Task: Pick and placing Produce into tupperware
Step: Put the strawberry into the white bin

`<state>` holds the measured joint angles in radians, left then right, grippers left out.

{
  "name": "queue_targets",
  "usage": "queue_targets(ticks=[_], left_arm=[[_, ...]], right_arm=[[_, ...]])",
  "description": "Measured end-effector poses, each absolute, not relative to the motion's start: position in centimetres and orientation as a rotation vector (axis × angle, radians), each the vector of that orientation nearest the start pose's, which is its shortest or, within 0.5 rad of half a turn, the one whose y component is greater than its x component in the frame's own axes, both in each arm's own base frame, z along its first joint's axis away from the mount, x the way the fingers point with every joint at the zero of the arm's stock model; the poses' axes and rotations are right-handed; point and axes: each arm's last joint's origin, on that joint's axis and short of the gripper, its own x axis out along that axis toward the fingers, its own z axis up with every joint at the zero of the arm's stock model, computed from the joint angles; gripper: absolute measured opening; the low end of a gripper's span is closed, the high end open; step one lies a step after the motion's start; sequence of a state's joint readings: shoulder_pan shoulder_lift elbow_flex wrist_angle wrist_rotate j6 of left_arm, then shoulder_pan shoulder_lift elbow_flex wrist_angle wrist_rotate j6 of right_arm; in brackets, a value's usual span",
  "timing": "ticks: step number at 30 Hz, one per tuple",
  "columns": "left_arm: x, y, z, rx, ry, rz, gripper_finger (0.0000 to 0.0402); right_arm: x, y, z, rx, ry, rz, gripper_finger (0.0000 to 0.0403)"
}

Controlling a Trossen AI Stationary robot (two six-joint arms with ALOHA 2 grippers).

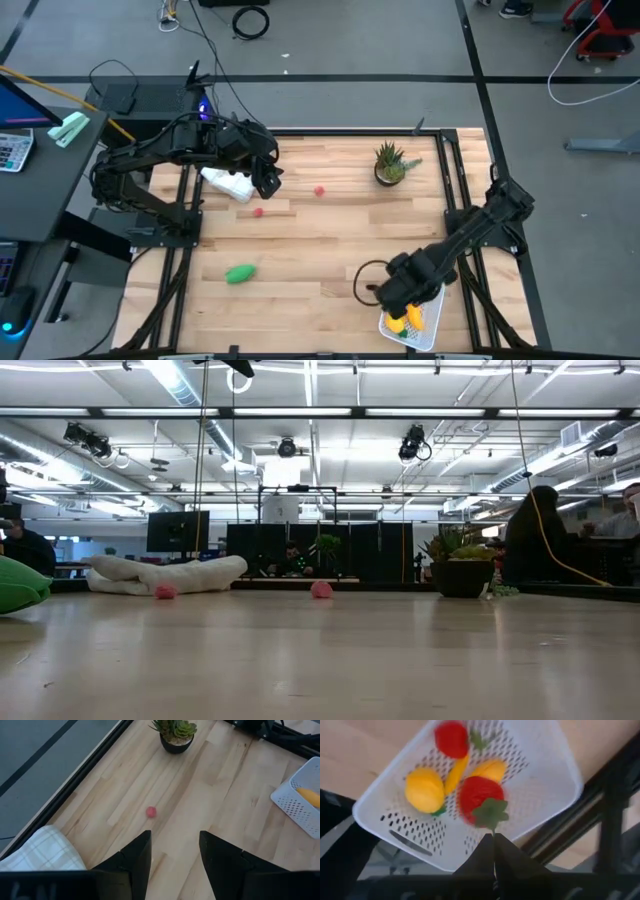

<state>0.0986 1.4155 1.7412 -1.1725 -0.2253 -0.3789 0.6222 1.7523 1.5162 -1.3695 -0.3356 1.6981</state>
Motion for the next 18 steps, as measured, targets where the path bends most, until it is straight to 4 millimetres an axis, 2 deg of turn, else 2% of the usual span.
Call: queue_targets(ticks=[5, 10, 14, 18], left_arm=[[25.4, 3.2, 42.8, -0.293, 0.781, 0.458, 0.0172], [25.4, 3.1, 42.8, -0.293, 0.781, 0.457, 0.0172], [25.4, 3.1, 42.8, -0.293, 0.782, 0.457, 0.0172], [25.4, 3.1, 42.8, -0.293, 0.782, 0.457, 0.0172]], right_arm=[[25.4, 20.4, 24.1, 1.035, 1.703, -0.699, 0.0000], [24.8, 19.9, 21.6, 1.012, 1.713, -0.740, 0.0007], [24.3, 19.5, 20.2, 0.995, 1.723, -0.765, 0.0014], [24.2, 19.4, 19.7, 0.991, 1.725, -0.763, 0.0023]])
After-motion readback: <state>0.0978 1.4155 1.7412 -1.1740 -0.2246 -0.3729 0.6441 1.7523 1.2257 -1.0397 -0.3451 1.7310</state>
